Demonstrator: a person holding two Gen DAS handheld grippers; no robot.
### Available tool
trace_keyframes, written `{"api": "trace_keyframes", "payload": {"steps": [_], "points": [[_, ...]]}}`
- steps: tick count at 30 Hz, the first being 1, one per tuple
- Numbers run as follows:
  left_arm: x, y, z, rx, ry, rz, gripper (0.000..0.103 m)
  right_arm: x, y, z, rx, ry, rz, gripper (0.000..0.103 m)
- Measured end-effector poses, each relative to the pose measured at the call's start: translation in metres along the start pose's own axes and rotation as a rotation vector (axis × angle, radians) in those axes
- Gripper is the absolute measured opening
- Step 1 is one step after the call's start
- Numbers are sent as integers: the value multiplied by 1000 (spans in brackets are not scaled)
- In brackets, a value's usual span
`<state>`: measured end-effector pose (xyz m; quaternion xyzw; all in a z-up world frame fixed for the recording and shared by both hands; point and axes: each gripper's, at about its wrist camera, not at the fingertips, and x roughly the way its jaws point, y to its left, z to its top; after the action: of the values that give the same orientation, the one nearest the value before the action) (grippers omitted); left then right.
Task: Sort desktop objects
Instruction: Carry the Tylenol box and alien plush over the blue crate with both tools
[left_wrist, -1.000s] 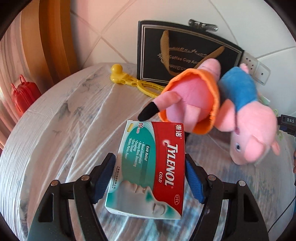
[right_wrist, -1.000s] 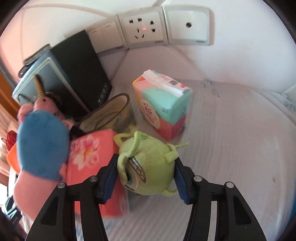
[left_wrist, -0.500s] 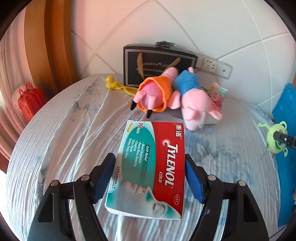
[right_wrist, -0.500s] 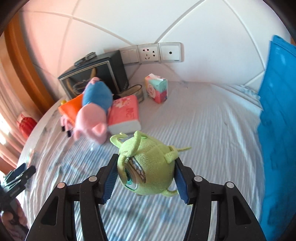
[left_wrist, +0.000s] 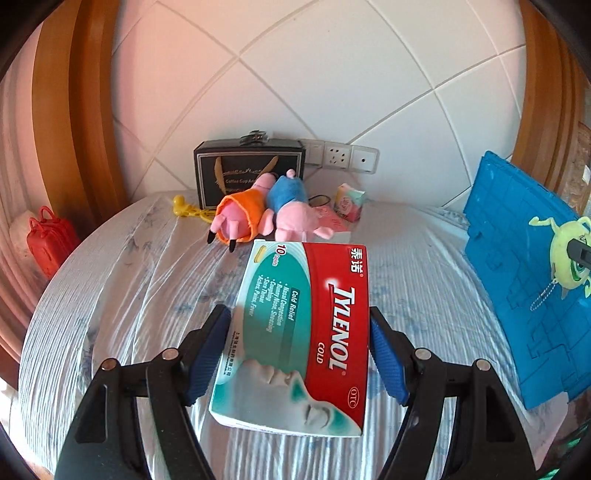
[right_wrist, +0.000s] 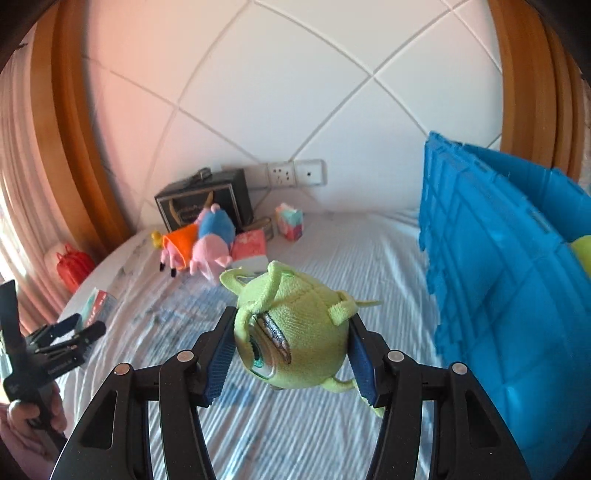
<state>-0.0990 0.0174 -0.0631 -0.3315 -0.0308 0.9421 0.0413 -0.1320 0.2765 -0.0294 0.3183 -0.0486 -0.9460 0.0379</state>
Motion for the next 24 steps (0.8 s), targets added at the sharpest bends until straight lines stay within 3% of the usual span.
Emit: {"api": "trace_keyframes", "payload": {"steps": [10,15,24], "points": [[-49,-84,6,68,-103,-95,73,-117,-42,3,-22,-207,-51,56],[-61,-140,11,104,-122,-160,73,-158,-86,-1,13,-285,-105,56],[-97,-259,37,207,-249,-310,73,-211,-181,-12,103,-358,-275,56]]}}
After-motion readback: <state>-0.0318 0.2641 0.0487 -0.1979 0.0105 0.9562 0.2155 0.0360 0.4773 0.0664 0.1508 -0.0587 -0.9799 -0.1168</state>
